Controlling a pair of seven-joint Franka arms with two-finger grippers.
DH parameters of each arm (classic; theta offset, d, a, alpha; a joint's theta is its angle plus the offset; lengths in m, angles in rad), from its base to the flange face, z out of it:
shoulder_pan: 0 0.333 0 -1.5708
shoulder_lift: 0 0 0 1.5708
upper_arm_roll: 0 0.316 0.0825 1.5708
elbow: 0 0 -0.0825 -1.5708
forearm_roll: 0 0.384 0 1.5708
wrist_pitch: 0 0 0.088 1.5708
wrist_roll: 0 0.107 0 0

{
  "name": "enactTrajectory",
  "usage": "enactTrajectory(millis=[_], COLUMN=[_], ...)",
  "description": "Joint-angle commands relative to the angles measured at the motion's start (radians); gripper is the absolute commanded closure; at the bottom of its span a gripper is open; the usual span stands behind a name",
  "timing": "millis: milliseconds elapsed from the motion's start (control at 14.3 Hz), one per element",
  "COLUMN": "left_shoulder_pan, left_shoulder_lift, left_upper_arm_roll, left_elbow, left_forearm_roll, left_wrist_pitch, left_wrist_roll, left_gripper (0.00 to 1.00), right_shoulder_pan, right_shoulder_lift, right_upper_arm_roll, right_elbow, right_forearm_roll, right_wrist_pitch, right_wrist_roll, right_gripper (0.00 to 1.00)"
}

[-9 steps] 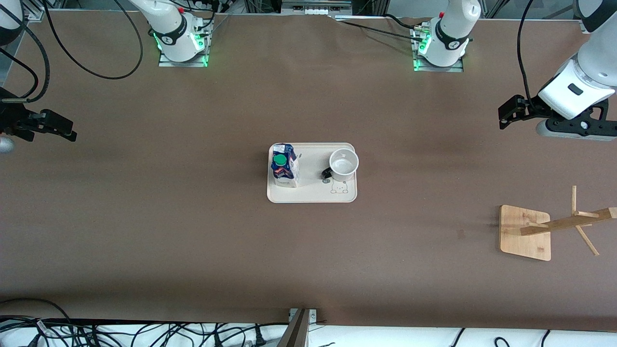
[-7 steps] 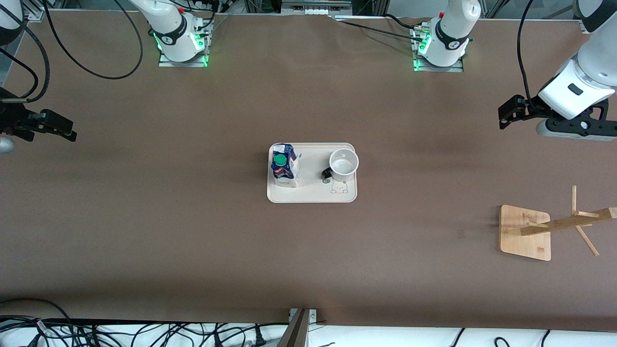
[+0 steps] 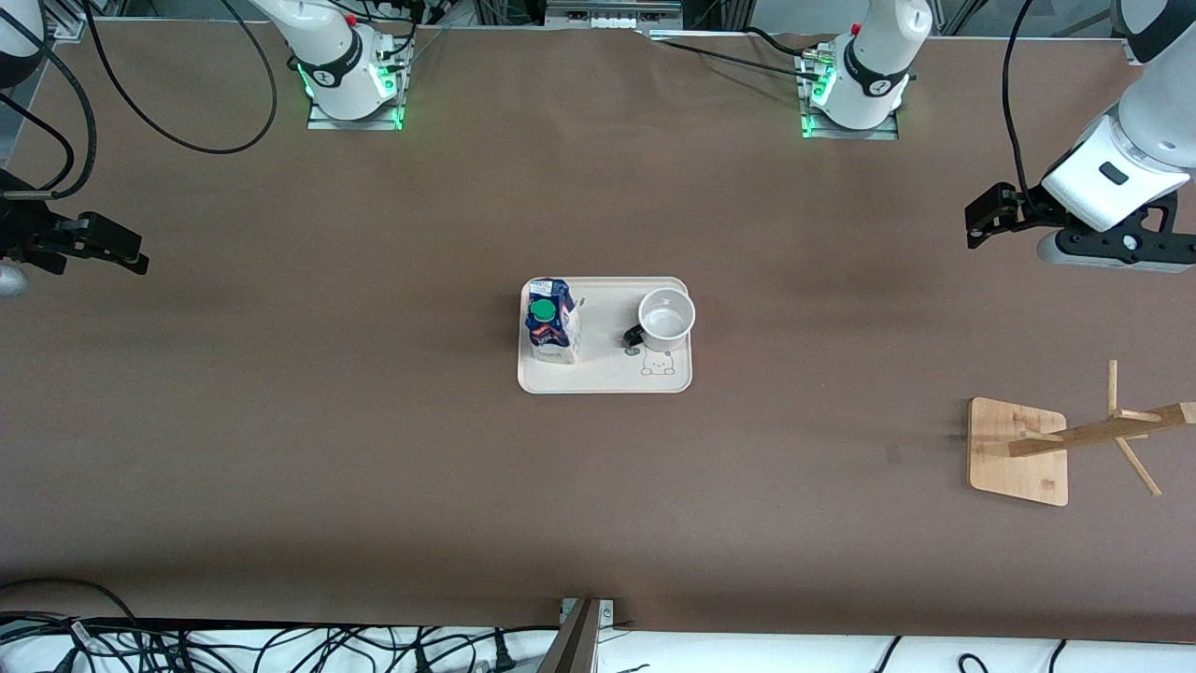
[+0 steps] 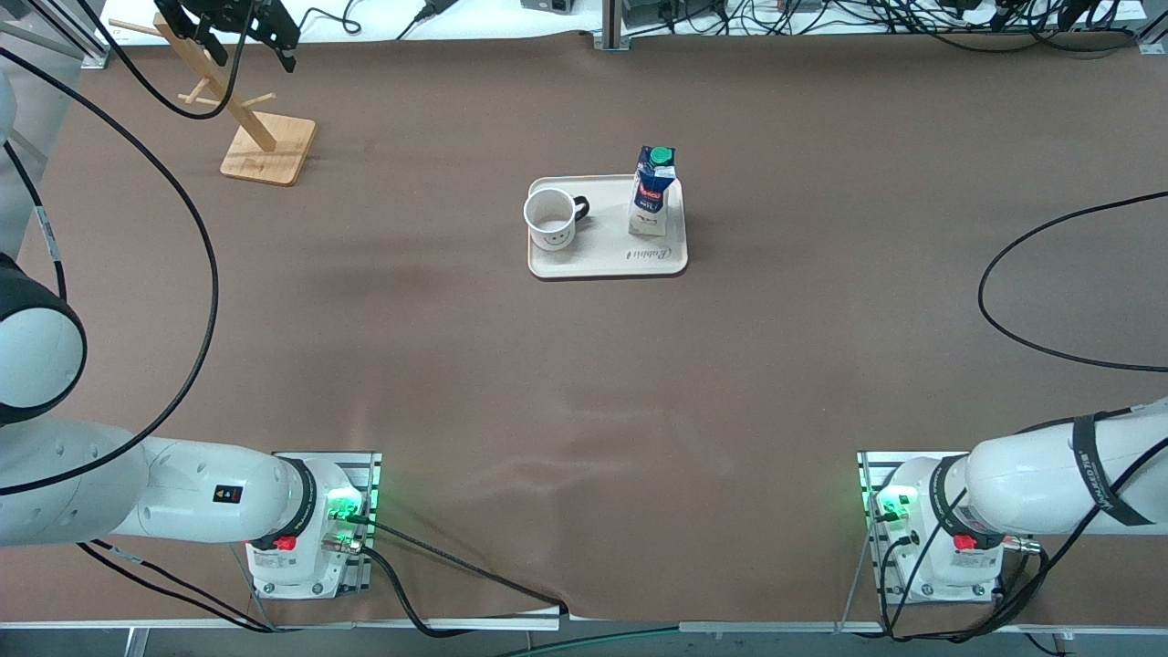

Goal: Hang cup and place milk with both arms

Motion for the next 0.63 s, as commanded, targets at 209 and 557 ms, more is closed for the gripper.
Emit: enactTrajectory(millis=[209, 557], left_shoulder_pan=[-0.001, -0.001], left_shoulder_lift=[0.01, 0.01], left_upper_arm_roll=[-0.003, -0.003], left_elbow=[0.032, 0.032], left_forearm_roll=[-0.014, -0.014], left_wrist_pitch=[-0.032, -0.033], left_wrist_roll=[-0.005, -0.005], left_gripper=[0.0, 0.0], right_shoulder_pan=[-0.002, 0.004], right_shoulder_lift=[0.003, 0.045], right_upper_arm_roll=[0.0, 0.007], right_elbow=[0.009, 0.001], right_forearm_roll=[0.011, 0.014], right_wrist_pitch=[-0.013, -0.049], right_wrist_roll=[-0.016, -0.018], right_gripper=[0.0, 0.0])
